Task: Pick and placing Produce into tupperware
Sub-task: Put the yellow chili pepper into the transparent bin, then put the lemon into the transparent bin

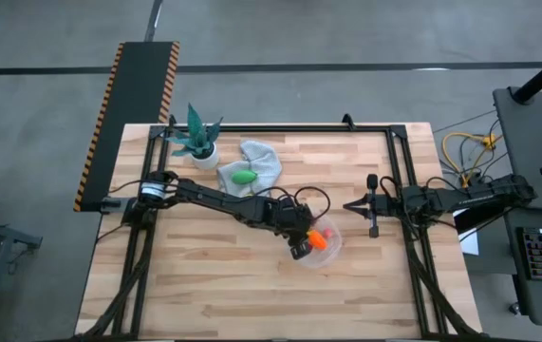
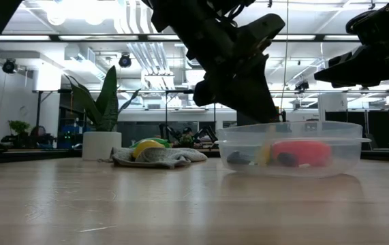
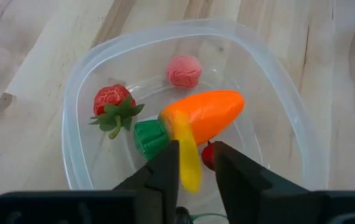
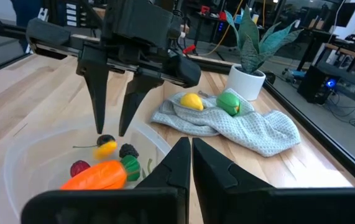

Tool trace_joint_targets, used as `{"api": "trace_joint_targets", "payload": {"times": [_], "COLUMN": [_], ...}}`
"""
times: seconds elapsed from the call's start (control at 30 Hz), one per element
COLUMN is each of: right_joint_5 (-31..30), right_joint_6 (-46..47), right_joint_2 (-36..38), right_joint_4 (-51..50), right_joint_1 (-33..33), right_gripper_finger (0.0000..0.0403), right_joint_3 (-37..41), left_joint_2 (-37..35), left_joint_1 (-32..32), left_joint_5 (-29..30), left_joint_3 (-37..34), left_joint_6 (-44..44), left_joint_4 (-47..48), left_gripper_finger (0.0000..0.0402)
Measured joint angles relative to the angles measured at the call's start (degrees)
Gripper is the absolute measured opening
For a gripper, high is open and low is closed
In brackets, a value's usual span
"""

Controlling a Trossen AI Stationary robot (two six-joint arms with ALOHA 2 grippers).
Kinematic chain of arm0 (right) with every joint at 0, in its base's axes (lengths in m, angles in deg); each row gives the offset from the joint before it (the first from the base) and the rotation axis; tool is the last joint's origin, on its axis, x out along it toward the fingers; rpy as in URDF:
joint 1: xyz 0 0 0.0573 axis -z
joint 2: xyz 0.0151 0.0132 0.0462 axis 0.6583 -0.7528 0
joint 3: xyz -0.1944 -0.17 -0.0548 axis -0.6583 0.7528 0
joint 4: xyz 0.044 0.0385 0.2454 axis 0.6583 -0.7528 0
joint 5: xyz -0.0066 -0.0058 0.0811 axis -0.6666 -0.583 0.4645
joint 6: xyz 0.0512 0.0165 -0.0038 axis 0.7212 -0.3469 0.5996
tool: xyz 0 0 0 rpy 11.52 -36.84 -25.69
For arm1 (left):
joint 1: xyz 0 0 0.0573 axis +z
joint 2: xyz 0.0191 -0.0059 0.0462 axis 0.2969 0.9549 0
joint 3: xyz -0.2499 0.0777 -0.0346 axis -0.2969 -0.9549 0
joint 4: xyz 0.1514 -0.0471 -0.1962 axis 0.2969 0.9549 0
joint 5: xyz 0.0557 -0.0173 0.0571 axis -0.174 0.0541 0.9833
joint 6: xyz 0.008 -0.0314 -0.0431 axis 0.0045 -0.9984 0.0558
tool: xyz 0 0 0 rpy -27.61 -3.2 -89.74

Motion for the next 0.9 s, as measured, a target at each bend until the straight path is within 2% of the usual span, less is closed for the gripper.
{"api": "trace_joint_targets", "payload": {"times": [0.2, 0.4, 0.6, 0.77, 0.83, 0.9], "right_joint_5": [0.0, 0.0, 0.0, 0.0, 0.0, 0.0], "right_joint_6": [0.0, 0.1, 1.6, 1.6, 1.6, 1.6], "right_joint_2": [0.0, 0.0, 0.0, 0.0, 0.0, 0.0], "right_joint_4": [-0.4, -0.8, -1.1, -0.8, -0.8, -0.8], "right_joint_1": [0.0, 0.0, 0.0, 0.0, 0.0, 0.0], "right_gripper_finger": [0.0009, 0.0009, 0.0009, 0.0009, 0.0009, 0.0009], "right_joint_3": [0.0, 0.0, 0.0, 0.0, 0.0, 0.0], "left_joint_2": [0.0, -1.5, -5.9, -8.7, -8.8, -8.8], "left_joint_1": [0.0, 0.0, 0.6, 1.1, 1.8, 3.2], "left_joint_5": [-0.1, 0.2, 7.2, 17.1, 18.0, 15.4], "left_joint_3": [0.0, 0.7, 1.0, 0.5, 0.5, 0.4], "left_joint_6": [1.0, 4.2, 4.5, 4.3, 4.4, 3.6], "left_joint_4": [-0.8, 3.4, 17.5, 26.7, 28.6, 30.2], "left_gripper_finger": [0.0132, 0.0136, 0.0136, 0.0136, 0.0136, 0.0138]}}
